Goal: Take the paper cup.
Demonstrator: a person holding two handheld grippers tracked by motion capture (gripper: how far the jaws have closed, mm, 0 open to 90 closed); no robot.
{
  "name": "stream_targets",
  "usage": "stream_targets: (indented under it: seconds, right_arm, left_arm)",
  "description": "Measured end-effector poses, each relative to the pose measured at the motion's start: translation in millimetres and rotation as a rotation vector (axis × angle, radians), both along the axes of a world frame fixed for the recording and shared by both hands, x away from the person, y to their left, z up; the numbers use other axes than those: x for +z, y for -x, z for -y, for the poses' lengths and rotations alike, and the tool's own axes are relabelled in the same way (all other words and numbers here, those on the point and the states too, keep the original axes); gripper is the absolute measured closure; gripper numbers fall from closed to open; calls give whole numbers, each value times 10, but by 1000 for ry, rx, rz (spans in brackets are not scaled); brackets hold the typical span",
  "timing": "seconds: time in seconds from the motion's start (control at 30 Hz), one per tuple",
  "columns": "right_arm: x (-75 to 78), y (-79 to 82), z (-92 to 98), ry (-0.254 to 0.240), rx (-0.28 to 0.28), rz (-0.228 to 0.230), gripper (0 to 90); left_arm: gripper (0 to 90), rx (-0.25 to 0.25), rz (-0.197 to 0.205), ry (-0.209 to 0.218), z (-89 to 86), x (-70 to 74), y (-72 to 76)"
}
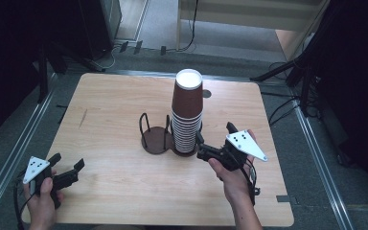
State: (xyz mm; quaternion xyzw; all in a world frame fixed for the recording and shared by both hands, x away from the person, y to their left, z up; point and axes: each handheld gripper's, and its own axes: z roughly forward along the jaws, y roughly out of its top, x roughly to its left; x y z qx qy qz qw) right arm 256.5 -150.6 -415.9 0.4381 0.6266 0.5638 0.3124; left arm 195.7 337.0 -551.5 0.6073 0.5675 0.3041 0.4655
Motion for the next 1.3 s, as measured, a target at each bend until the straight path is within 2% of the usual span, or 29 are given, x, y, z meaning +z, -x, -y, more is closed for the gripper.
stream_targets:
  seconds: [0.1,0.37,0.83,1.3]
  right_arm:
    - [74,-2,-34,0,7,18,1]
    - [155,-48,-147,3,14,35,1]
    - [212,-150,-355,3,18,22,0]
    - [245,-245,-430,-10,21,11,0]
  left_arm:
    - [91,-1,-2,-1,-1,1,-1]
    - [91,-1,-2,0,0,1,-1]
    - [91,-2,-3,4,-6,0,-4]
    - [92,-5,-9,1,-4,1,-13]
